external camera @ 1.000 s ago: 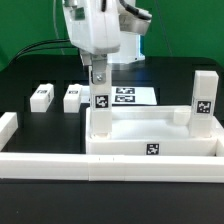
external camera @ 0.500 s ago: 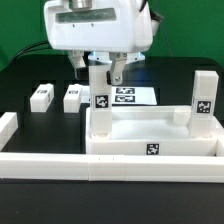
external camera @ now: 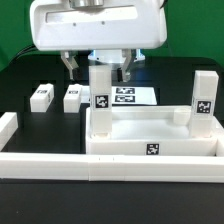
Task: Assemble desk
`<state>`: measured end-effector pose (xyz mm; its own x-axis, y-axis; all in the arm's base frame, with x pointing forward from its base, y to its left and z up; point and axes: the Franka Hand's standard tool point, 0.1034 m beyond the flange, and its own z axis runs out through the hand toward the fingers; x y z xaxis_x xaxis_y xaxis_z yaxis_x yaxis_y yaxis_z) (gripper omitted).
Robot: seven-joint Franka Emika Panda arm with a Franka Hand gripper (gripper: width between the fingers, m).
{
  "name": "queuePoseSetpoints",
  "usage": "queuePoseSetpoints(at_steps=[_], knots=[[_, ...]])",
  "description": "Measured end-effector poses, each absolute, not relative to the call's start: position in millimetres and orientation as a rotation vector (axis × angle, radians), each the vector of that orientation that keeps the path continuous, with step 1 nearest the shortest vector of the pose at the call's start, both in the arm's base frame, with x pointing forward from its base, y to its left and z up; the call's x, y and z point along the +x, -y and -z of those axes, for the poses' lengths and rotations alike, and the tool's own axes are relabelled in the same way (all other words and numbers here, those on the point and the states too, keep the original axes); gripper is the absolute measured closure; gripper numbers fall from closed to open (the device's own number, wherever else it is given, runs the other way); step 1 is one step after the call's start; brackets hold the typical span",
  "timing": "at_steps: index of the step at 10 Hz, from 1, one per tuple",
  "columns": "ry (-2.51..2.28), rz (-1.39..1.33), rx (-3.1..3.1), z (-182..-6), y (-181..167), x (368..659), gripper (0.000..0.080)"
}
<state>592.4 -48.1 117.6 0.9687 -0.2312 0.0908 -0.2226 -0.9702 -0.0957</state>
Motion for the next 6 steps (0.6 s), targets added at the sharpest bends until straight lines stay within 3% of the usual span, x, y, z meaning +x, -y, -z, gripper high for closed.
queuePoseSetpoints(at_steps=[4,6], knots=[[0.047,0.166,-3.070,-117.3,46.8,592.3,0.0151],[0.182,0.171,-3.070,-117.2,47.6,592.2,0.0192]])
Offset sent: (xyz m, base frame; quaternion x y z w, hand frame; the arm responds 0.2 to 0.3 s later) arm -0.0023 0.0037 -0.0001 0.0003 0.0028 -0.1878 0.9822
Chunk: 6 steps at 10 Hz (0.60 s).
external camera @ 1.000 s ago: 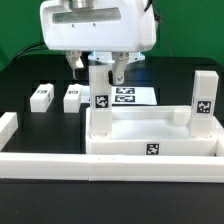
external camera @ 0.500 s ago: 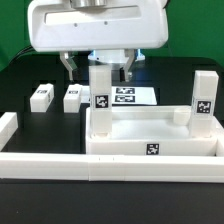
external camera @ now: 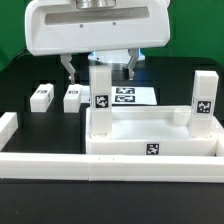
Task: Assemble desk
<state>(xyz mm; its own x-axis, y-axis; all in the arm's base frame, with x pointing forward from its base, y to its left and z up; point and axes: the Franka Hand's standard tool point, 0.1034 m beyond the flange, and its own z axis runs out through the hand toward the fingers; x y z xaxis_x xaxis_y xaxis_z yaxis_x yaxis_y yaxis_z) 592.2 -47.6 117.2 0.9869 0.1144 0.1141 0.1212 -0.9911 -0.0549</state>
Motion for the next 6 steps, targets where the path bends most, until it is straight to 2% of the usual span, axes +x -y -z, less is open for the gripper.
queuePoseSetpoints(at_steps=[1,2,3,6], knots=[[0.164,0.170,-3.070,-117.2,47.5,592.2,0.0370],[0.164,0.170,-3.070,-117.2,47.7,592.2,0.0370],[0.145,0.171,-3.071,-117.2,48.7,592.2,0.0512],[-0.053,0.167,-3.066,-117.1,49.4,592.2,0.0512]])
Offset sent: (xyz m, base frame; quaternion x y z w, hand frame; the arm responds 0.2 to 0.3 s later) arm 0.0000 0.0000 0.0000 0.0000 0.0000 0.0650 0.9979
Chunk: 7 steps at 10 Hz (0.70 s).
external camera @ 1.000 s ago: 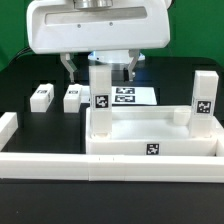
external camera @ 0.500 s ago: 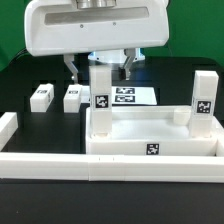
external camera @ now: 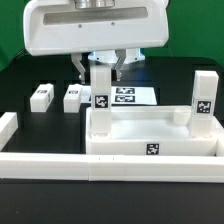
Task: Assemble desk
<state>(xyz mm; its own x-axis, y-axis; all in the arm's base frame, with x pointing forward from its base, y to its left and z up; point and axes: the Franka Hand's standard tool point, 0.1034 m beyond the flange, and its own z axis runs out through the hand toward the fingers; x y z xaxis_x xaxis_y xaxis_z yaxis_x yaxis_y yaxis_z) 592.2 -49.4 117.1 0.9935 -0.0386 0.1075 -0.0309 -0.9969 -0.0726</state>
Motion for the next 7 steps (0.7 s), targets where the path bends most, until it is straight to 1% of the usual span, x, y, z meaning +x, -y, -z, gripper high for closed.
queuePoseSetpoints(at_steps=[4,7], knots=[[-0.831,0.142,-2.923,-116.2,52.3,591.0,0.0512],[-1.379,0.104,-2.695,-115.4,52.9,589.9,0.0512]])
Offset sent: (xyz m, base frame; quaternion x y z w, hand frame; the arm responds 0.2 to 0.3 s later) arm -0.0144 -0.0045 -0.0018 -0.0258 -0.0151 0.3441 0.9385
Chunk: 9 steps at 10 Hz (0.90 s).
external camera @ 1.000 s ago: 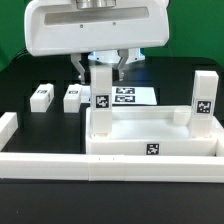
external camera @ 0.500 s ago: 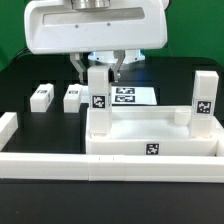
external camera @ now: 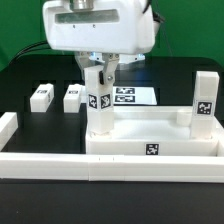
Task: Assemble desk
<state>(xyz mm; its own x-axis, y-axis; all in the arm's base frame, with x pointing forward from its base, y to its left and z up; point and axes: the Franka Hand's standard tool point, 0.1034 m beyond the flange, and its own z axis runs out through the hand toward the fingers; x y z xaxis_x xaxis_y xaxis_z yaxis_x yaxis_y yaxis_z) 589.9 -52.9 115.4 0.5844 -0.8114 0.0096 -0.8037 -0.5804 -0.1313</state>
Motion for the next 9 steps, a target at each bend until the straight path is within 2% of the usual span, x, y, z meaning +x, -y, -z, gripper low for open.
queuePoseSetpoints(at_steps=[4,6,8,9], knots=[[-1.861,0.033,-2.381,-114.9,47.2,589.4,0.0511],[-1.851,0.034,-2.388,-114.6,46.9,589.4,0.0511],[-1.725,0.043,-2.484,-114.1,47.4,589.4,0.0246],[-1.625,0.052,-2.553,-114.1,46.0,591.0,0.0180]])
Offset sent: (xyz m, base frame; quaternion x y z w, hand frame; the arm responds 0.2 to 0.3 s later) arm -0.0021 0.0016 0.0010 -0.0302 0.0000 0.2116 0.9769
